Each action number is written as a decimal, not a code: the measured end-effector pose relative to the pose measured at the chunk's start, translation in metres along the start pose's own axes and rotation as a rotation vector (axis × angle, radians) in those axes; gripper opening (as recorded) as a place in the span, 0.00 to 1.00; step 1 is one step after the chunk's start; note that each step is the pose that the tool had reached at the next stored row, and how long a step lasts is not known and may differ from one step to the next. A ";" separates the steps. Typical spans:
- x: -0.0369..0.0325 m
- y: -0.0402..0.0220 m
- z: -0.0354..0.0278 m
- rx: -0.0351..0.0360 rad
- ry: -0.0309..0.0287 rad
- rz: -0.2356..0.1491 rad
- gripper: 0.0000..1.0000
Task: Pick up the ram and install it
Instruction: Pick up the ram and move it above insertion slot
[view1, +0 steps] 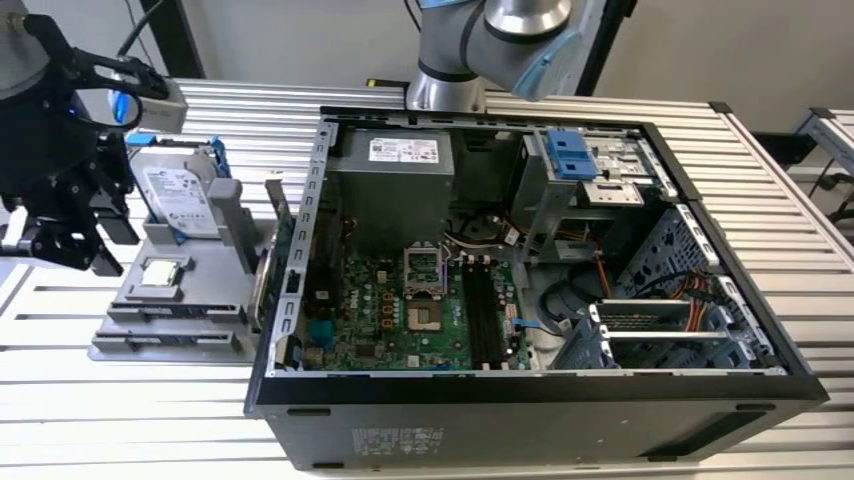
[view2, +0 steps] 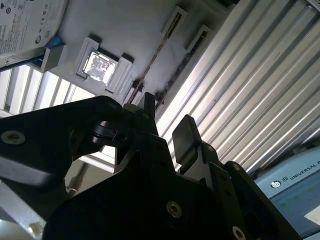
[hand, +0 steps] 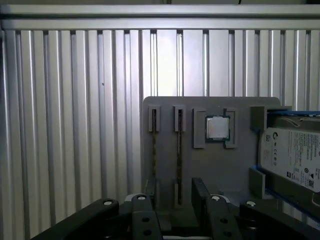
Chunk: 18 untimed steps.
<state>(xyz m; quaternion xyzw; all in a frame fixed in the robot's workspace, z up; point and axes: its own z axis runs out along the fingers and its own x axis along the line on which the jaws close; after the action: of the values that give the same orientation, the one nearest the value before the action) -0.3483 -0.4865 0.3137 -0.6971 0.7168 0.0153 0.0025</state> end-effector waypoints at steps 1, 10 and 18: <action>0.0006 -0.0013 0.0018 -0.0001 0.0001 0.000 1.00; 0.0218 -0.0037 0.0176 0.0012 0.0000 0.001 1.00; 0.0233 -0.0041 0.0321 0.0013 0.0000 0.003 1.00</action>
<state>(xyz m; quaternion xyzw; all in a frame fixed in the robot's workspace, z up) -0.3455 -0.5090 0.2810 -0.6960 0.7179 0.0149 0.0029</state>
